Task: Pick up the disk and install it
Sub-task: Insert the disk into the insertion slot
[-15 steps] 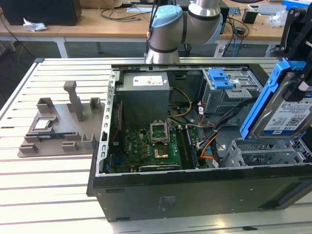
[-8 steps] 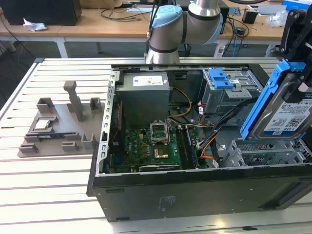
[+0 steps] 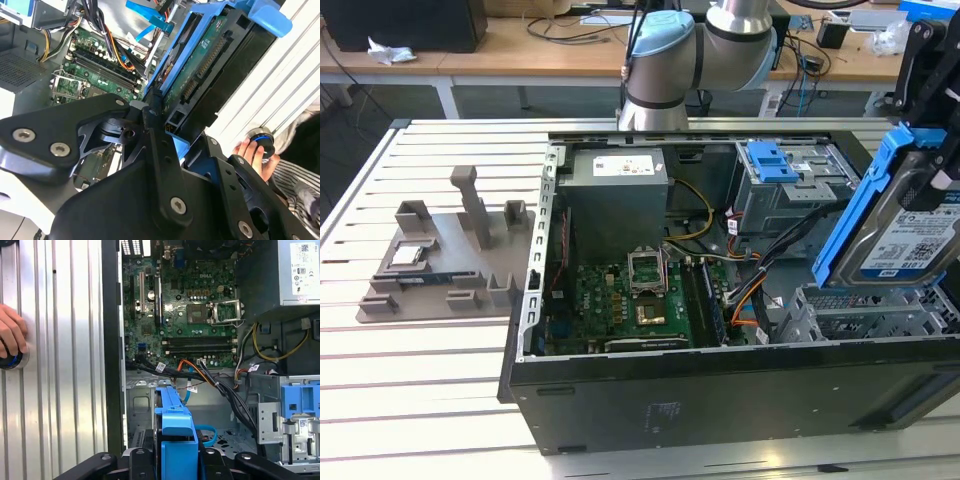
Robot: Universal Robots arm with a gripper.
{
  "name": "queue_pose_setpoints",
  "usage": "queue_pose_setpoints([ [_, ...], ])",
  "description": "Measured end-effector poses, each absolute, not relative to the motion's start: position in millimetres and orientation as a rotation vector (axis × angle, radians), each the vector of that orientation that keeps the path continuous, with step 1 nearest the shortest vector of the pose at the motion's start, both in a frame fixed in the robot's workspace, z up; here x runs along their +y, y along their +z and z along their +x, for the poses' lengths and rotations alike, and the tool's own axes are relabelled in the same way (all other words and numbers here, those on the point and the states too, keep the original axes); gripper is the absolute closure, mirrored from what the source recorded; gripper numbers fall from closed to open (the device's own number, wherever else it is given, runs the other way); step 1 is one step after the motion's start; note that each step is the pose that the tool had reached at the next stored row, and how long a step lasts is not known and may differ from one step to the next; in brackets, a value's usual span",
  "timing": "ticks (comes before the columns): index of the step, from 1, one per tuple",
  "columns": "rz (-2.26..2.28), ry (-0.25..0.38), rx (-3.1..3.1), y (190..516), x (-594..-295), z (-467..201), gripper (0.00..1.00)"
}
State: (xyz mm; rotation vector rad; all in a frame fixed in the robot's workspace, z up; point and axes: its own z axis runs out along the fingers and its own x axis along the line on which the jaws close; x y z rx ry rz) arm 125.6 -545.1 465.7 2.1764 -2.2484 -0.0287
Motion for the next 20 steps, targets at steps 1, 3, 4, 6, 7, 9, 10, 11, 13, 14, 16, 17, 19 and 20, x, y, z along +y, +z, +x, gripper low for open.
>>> queue_pose_setpoints([
  [1, 2.176, -0.029, -2.248, 464.2, -545.1, 125.6, 0.63],
  [3, 2.176, -0.028, -2.248, 461.6, -545.1, 125.6, 0.63],
  [4, 2.176, -0.028, -2.248, 460.2, -545.1, 125.6, 0.63],
  [6, 2.176, -0.029, -2.248, 455.6, -545.1, 125.5, 0.63],
  [7, 2.176, -0.029, -2.248, 452.2, -545.1, 125.6, 0.63],
  [9, 2.176, -0.029, -2.248, 447.9, -544.5, 126.6, 0.63],
  [10, 2.176, -0.028, -2.248, 445.2, -543.7, 128.5, 0.63],
  [11, 2.176, -0.028, -2.247, 444.0, -543.6, 128.6, 0.63],
  [13, 2.184, -0.028, -2.240, 442.3, -542.9, 128.6, 0.63],
  [14, 2.187, -0.028, -2.237, 441.8, -541.9, 128.6, 0.63],
  [16, 2.191, -0.028, -2.232, 440.8, -539.9, 128.6, 0.63],
  [17, 2.192, -0.028, -2.231, 440.0, -539.8, 128.6, 0.63],
  [19, 2.193, -0.028, -2.231, 438.2, -539.8, 128.7, 0.63],
  [20, 2.193, -0.028, -2.231, 437.5, -539.8, 128.9, 0.63],
])
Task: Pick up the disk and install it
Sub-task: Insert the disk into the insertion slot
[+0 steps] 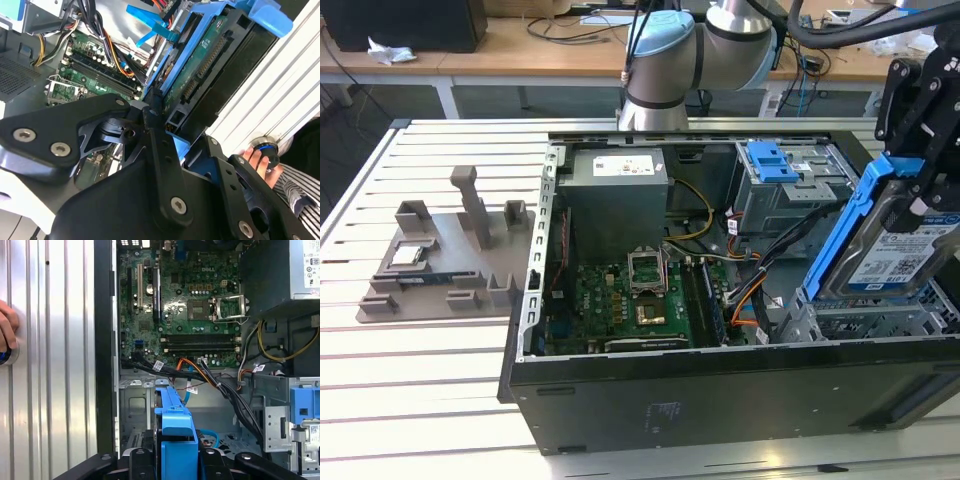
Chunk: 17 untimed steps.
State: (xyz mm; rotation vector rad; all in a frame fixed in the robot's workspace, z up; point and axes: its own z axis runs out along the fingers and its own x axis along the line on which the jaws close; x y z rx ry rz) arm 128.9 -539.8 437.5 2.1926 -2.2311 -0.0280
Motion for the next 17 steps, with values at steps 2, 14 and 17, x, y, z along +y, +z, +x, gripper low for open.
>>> queue_pose_setpoints([
  [2, 2.193, -0.028, -2.231, 435.3, -539.8, 129.8, 0.63],
  [14, 2.193, -0.028, -2.231, 422.0, -539.8, 128.7, 0.63],
  [17, 2.193, -0.028, -2.231, 421.3, -539.9, 127.2, 0.63],
])
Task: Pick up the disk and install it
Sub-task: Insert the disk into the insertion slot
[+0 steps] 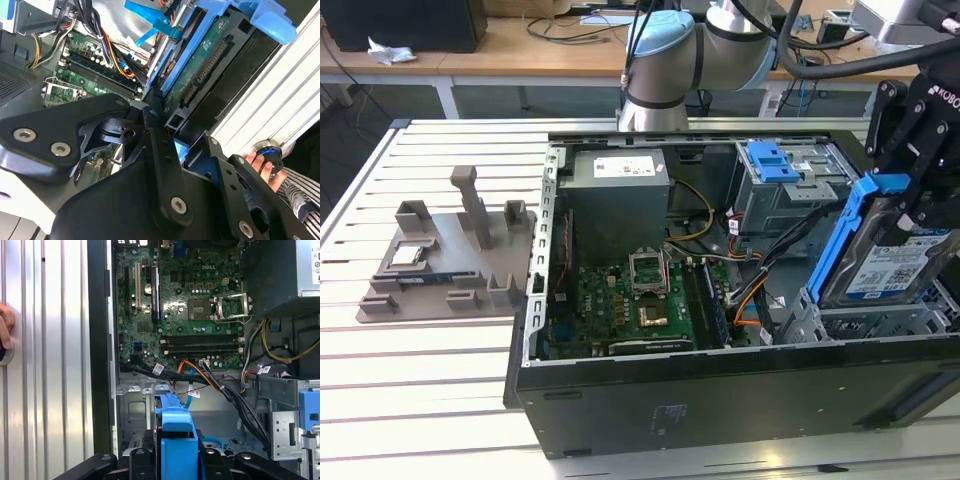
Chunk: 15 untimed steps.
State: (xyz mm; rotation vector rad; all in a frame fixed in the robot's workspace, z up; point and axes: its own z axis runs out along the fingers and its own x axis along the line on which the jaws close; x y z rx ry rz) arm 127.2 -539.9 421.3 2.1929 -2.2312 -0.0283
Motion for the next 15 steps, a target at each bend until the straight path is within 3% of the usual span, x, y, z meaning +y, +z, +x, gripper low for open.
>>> queue_pose_setpoints([
  [15, 2.193, -0.027, -2.231, 413.3, -539.9, 122.9, 0.63],
])
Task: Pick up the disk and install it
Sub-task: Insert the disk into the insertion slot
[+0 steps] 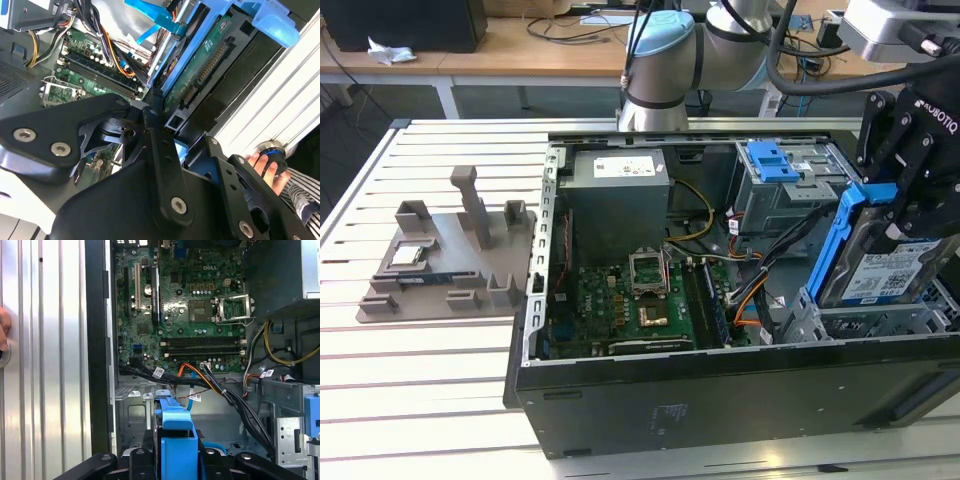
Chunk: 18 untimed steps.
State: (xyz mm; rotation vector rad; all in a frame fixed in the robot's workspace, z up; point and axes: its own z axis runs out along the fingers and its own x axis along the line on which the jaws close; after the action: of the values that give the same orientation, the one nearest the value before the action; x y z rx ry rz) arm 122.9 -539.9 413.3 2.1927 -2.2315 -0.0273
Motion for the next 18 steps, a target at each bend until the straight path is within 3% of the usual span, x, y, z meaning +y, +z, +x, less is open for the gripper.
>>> queue_pose_setpoints([
  [8, 2.193, -0.028, -2.231, 411.4, -539.8, 123.1, 0.62],
  [9, 2.193, -0.027, -2.231, 411.4, -539.9, 123.1, 0.56],
  [14, 2.193, -0.027, -2.231, 411.3, -539.9, 123.1, 0.58],
  [16, 2.193, -0.027, -2.231, 411.2, -539.9, 123.1, 0.71],
  [17, 2.193, -0.027, -2.231, 411.2, -539.9, 123.1, 0.71],
  [18, 2.193, -0.027, -2.231, 411.2, -539.9, 123.1, 0.82],
])
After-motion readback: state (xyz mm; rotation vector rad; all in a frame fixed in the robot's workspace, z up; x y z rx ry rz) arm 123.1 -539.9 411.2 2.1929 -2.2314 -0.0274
